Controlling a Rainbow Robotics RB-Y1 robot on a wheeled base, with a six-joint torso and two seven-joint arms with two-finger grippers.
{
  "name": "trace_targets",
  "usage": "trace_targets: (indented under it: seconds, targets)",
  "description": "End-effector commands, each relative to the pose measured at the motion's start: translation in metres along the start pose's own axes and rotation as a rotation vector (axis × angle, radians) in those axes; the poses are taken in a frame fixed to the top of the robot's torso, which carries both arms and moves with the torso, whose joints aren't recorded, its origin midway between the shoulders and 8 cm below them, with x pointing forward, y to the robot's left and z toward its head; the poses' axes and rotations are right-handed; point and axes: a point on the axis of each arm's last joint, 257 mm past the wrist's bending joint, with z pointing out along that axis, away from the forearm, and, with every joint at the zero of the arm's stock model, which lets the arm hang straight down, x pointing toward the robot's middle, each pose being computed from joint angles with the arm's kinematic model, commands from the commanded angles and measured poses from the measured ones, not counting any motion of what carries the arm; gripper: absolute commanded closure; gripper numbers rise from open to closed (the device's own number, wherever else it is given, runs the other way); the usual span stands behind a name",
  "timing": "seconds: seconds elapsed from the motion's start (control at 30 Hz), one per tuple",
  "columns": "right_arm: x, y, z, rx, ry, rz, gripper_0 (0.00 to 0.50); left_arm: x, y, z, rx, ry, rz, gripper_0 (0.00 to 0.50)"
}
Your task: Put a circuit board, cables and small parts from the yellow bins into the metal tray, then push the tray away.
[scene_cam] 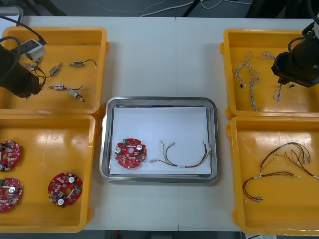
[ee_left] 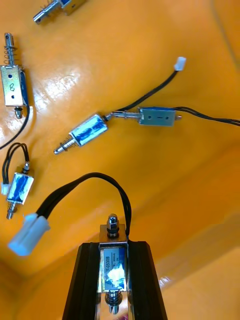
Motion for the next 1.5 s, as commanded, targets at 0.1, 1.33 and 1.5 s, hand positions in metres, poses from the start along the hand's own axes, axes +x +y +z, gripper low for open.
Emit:
trace_targets:
  seconds: [0.1,1.33,1.5]
  targets:
    - [-0.029,-0.007,-0.049,0.024,-0.082,-0.097,0.5,-0.009,0.0,-0.062,-0.102,0.017,-0.229,0.5]
    - [0.0,-0.012,-0.14,0.031,-0.028,-0.695,0.5,-0.044,-0.127,-0.057,-0.111,-0.115,-0.537,0.5]
    - [0.009,0.004,-0.142,-0.003,-0.042,-0.751,0.5,-0.05,-0.137,-0.041,-0.12,-0.107,-0.553,0.5]
